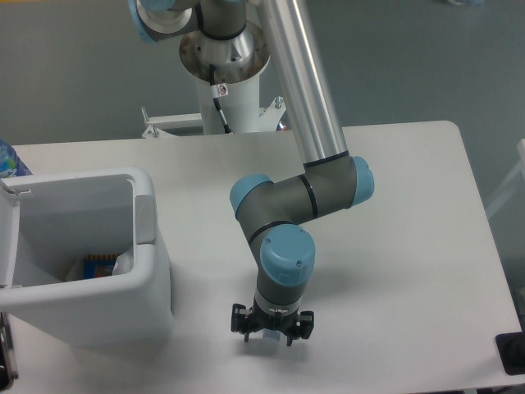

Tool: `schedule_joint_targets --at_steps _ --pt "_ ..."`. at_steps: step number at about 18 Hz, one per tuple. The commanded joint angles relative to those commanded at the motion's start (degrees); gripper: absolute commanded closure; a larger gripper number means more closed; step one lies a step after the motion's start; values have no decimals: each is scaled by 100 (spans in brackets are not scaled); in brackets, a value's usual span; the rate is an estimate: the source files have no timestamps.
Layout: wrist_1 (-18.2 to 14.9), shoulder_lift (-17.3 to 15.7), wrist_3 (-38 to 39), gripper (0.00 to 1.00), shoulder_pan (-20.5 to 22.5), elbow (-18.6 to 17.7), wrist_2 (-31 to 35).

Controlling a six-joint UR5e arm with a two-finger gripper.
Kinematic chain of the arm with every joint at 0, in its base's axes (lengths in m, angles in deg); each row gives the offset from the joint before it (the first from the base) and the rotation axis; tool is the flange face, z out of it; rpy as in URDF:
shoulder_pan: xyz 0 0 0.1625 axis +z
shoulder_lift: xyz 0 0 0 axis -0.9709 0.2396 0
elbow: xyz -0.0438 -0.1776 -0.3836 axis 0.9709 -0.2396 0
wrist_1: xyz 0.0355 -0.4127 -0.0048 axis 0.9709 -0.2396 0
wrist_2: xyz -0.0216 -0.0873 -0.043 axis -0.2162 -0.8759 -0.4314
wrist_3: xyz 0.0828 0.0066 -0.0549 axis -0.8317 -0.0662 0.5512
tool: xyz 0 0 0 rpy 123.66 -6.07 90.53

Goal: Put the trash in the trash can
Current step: 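Lower the gripper around the bottle cap end and close it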

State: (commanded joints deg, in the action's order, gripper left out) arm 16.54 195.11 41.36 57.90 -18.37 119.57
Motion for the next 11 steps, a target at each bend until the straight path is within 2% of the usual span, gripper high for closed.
schedule_joint_targets --at_steps 6,11 --pt "0 0 -9 41 0 -9 44" --pt "0 9 -9 47 -70 0 202"
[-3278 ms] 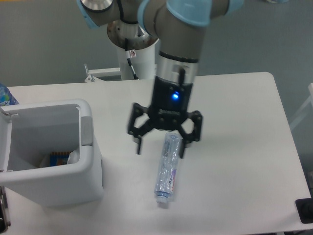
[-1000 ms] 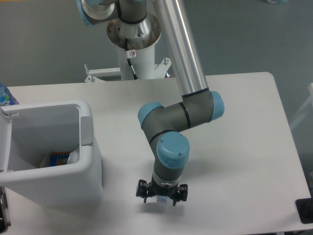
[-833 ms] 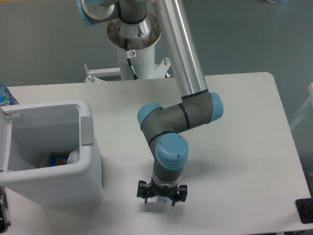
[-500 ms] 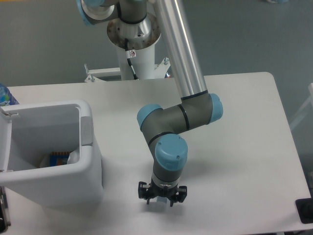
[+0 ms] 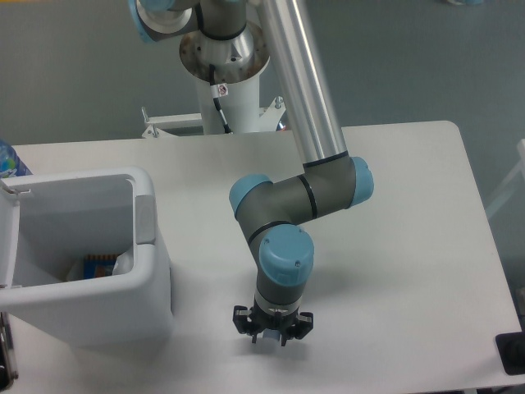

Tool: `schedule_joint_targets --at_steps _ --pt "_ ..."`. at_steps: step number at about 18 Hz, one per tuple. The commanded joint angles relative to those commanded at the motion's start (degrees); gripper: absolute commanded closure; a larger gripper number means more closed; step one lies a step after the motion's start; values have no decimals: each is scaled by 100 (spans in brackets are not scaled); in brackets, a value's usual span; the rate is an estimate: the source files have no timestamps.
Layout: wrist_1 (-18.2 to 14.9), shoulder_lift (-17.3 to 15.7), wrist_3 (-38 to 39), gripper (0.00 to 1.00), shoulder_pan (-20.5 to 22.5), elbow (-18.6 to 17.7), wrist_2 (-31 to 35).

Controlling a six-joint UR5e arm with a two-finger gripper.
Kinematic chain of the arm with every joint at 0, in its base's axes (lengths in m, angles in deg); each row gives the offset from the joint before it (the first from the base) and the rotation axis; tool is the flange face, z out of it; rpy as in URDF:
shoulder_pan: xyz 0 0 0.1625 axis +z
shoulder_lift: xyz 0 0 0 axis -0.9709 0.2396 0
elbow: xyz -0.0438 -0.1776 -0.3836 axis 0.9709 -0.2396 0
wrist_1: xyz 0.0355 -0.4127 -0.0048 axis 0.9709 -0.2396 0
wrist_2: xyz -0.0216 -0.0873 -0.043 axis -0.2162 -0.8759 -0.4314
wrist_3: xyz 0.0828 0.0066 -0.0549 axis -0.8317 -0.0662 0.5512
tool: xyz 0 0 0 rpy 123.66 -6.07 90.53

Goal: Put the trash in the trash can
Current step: 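Lower the gripper around the bottle cap end and close it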

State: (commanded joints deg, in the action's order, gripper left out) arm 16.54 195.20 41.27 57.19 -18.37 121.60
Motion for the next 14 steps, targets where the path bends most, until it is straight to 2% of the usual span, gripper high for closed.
schedule_joint_targets --at_steps 3,11,14 --pt "0 0 9 49 0 9 0" --pt "0 -26 9 64 0 9 0" --pt "0 -35 9 64 0 9 -9"
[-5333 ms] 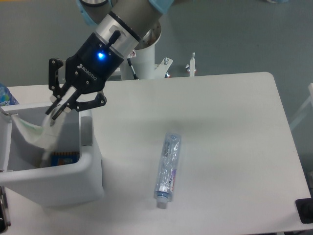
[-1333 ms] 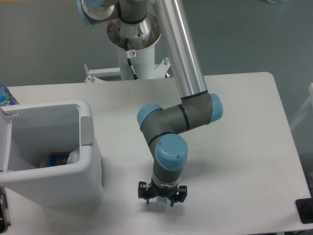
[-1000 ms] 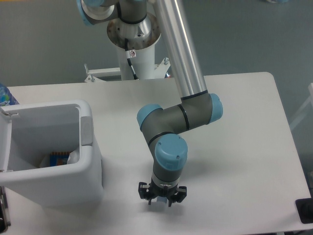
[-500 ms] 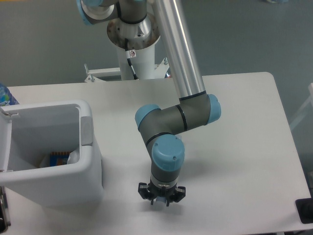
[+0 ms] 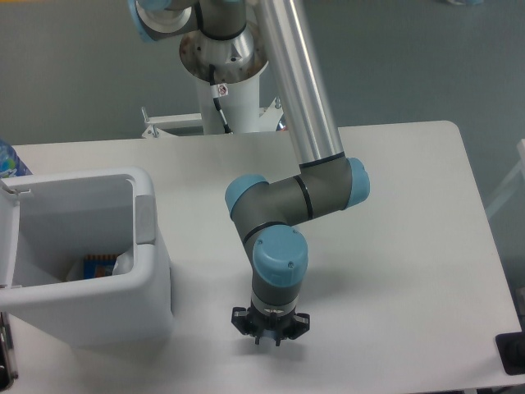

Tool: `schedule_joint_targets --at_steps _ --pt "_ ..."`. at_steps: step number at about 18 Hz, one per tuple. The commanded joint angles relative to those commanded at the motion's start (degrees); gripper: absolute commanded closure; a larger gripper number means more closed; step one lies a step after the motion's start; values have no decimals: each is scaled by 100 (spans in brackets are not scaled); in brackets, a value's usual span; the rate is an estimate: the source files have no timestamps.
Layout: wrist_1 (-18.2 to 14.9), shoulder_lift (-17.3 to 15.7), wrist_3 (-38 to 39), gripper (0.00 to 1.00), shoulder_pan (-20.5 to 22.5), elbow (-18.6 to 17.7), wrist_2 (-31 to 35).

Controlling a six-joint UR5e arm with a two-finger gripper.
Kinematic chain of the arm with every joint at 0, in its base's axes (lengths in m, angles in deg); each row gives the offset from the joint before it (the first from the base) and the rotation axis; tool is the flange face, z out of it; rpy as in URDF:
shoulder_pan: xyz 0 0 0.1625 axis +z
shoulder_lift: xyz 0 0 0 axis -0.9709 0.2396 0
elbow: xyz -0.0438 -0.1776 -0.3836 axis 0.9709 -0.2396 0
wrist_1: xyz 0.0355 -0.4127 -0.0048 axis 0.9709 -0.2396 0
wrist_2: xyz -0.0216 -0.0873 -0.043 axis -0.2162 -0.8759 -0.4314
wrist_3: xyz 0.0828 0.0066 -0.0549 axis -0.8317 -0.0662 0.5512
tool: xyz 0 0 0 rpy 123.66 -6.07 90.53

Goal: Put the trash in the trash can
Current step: 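Lower the gripper around the bottle cap end and close it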

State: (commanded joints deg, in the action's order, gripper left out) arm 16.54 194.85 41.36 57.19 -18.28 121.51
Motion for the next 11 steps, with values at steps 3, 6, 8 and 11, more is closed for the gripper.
schedule_joint_targets --at_steps 3,6,8,11 --pt "0 -9 -9 64 0 0 0" --pt "0 -44 -9 64 0 9 0" --pt "0 -105 -18 64 0 9 -9" --pt "0 -298 -18 65 0 44 -44"
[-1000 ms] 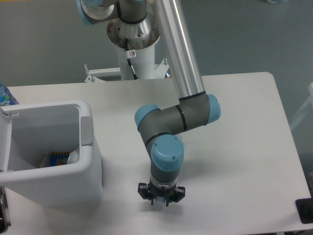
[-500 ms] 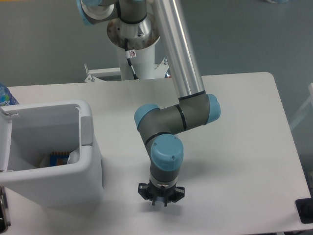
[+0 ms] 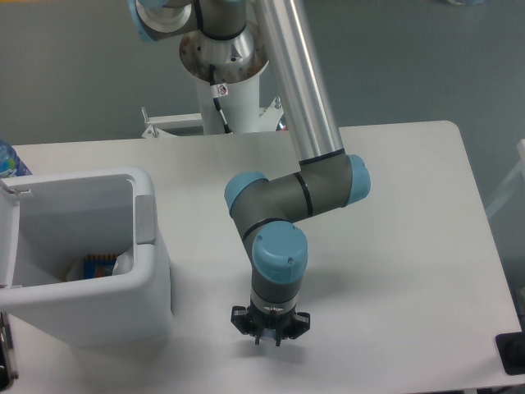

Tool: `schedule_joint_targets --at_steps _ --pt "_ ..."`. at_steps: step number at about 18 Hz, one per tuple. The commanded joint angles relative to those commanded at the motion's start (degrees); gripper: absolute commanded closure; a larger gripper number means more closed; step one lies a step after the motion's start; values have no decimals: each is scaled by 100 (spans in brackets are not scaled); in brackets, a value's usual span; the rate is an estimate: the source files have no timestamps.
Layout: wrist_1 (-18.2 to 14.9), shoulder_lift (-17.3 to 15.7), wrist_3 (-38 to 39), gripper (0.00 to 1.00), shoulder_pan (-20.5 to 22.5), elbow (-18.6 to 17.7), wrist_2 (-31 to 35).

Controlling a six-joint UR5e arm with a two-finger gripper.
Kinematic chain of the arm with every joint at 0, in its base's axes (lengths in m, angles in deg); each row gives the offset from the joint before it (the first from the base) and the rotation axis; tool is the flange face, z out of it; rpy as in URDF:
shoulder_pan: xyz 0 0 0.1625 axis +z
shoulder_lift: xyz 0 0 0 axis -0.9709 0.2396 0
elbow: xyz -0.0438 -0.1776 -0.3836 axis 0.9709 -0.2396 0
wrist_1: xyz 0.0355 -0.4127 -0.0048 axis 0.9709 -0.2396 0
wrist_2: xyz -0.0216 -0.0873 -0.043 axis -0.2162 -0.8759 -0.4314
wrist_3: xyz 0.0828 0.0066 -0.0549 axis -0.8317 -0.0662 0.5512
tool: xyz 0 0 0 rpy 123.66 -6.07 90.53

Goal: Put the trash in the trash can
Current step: 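Lower the gripper around the bottle cap end and close it, then lift the bottle and carry it over the trash bin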

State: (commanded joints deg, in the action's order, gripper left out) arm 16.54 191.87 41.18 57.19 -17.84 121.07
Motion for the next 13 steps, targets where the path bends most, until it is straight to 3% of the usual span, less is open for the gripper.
schedule_joint_targets --at_steps 6,13 --pt "18 -220 18 68 0 88 -70" --pt "97 -905 149 68 166 649 -1018"
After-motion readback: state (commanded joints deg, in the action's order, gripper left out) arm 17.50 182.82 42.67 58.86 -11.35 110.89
